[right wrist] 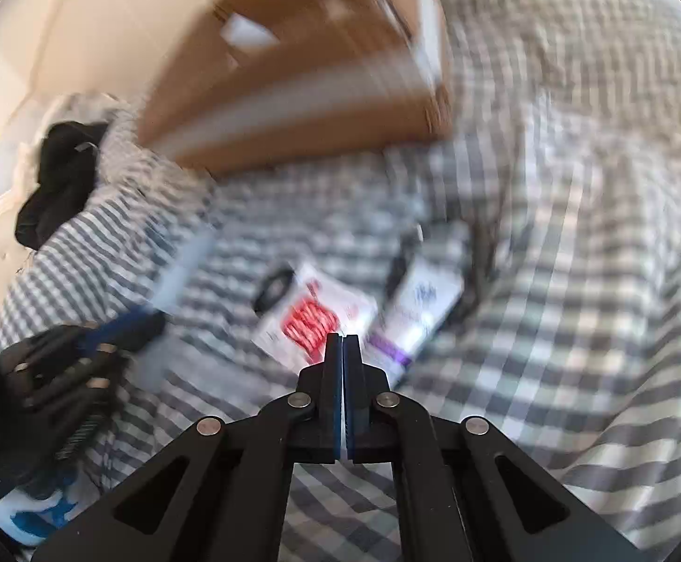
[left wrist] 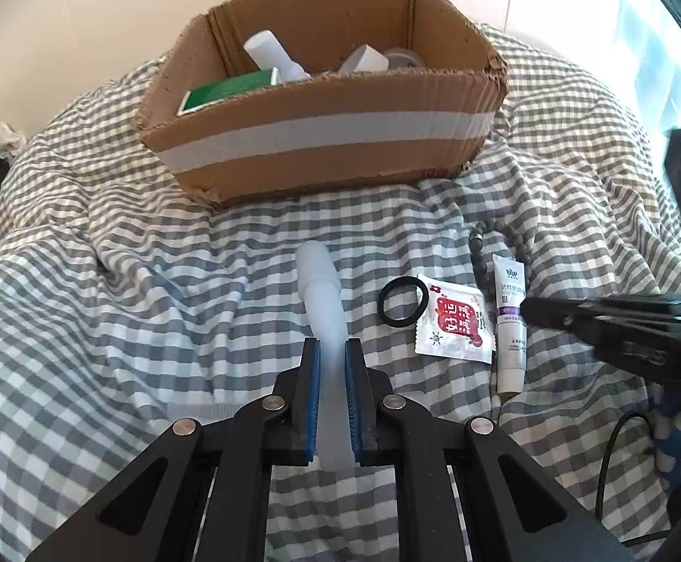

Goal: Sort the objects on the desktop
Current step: 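Grasp white plastic tube with left tool while right tool grasps white toothpaste tube, then carry plastic tube and toothpaste tube over the cardboard box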

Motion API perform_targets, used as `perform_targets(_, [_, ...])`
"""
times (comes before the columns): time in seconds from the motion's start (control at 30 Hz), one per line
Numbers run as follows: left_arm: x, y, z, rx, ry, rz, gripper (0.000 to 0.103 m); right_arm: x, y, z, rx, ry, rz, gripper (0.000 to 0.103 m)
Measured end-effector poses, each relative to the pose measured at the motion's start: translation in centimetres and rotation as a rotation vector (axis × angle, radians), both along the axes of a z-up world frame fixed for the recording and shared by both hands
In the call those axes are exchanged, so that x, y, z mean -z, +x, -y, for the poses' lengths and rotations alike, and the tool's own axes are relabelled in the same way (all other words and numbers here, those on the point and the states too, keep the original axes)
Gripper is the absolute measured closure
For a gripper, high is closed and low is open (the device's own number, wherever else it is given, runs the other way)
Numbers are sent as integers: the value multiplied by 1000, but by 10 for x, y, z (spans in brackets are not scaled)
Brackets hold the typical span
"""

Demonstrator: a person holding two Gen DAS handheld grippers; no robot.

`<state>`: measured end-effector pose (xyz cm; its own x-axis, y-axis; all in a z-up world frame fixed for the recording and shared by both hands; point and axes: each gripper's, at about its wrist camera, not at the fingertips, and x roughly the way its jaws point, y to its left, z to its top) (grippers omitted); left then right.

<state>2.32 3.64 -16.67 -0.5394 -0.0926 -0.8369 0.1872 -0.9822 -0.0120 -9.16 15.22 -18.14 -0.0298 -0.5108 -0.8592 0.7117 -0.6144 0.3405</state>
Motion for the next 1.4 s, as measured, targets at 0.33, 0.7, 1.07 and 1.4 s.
perform_targets(0.33, [-18,0,7,-17,1,-56,93,26,-22,23,57,171,22,48])
perform_targets(0.7, [-51,6,15,-34,-15,-139,93,-3,-13,9,55,31,-34,77])
perform_targets(1.07, [-94,9,23,-38,-47,-269,93,-85,19,-10,72,-137,-341,85])
perform_targets(1.4, [-117,-3,41,-47,-57,-334,93,-136,46,1,56,-285,-504,85])
